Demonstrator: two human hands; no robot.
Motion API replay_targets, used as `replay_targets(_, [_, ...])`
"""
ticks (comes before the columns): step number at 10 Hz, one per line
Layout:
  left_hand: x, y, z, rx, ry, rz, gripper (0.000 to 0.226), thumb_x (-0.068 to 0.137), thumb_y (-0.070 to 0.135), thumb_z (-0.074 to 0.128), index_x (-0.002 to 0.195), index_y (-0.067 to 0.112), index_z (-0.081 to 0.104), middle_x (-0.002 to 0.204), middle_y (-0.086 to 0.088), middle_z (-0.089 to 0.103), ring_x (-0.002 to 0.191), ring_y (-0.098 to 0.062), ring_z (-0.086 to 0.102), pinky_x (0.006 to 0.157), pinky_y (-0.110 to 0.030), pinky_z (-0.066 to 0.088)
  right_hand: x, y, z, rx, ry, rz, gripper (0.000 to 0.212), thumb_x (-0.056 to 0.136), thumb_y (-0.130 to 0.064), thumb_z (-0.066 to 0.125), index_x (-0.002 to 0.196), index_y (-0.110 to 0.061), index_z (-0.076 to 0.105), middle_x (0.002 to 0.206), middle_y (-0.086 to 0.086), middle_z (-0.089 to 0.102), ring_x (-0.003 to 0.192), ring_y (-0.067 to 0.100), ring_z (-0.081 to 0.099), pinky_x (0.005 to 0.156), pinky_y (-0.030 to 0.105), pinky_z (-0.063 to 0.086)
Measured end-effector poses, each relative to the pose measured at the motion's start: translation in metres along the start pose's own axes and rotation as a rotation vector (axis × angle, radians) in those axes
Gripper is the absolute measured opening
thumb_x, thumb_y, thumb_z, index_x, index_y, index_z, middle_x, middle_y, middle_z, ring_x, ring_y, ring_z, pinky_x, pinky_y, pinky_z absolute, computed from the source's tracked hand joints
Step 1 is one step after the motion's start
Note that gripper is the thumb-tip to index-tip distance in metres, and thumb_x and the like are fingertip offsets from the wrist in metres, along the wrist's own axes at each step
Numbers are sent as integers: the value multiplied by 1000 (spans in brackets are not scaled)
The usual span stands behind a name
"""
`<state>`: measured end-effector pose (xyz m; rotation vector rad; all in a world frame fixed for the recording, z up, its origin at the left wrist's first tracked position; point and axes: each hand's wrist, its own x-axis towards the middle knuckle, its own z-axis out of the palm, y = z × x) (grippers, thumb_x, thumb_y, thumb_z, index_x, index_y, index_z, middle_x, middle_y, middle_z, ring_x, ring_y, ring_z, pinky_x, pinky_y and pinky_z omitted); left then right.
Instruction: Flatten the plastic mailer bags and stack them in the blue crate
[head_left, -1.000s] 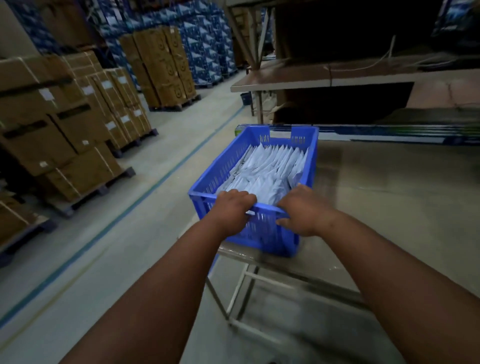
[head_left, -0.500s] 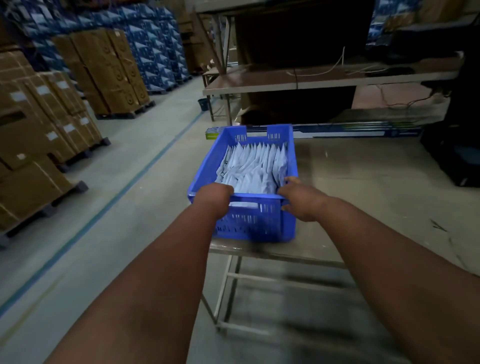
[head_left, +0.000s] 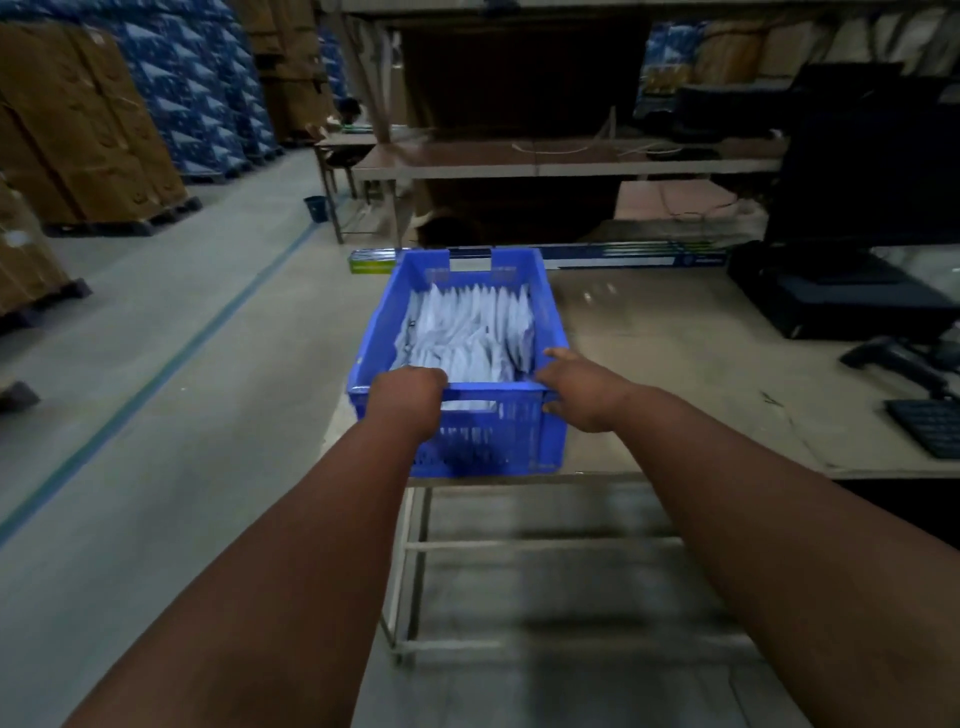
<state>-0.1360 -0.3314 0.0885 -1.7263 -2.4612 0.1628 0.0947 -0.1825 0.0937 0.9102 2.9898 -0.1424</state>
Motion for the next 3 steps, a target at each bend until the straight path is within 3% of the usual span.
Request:
replay_targets(1, [-3, 6, 3, 31, 71, 23, 35, 77, 23, 72, 109, 26, 57, 108, -3, 69, 103, -30, 67, 83, -40, 50, -5, 3, 10, 18, 48, 41, 34, 99, -26, 70, 126, -6, 64, 147, 18, 55, 158, 34, 21, 124, 43, 29])
replay_targets(2, [-18, 9, 17, -19, 262, 20, 52, 71, 33, 68, 120, 22, 55, 117, -7, 62, 109, -35, 61, 94, -49, 47, -20, 0, 19, 111, 179, 19, 51, 96, -26, 74, 141, -9, 56, 163, 17, 38, 160, 34, 15, 128, 49, 24])
replay_targets(3, [-39, 42, 38, -93, 392, 145, 93, 78, 55, 59, 158, 15, 35, 163, -17, 34, 153, -37, 30, 124, -63, 16, -46, 8, 38, 149, 299, 62, 84, 97, -34, 72, 165, -18, 27, 176, 7, 7, 163, 24, 4, 130, 42, 17])
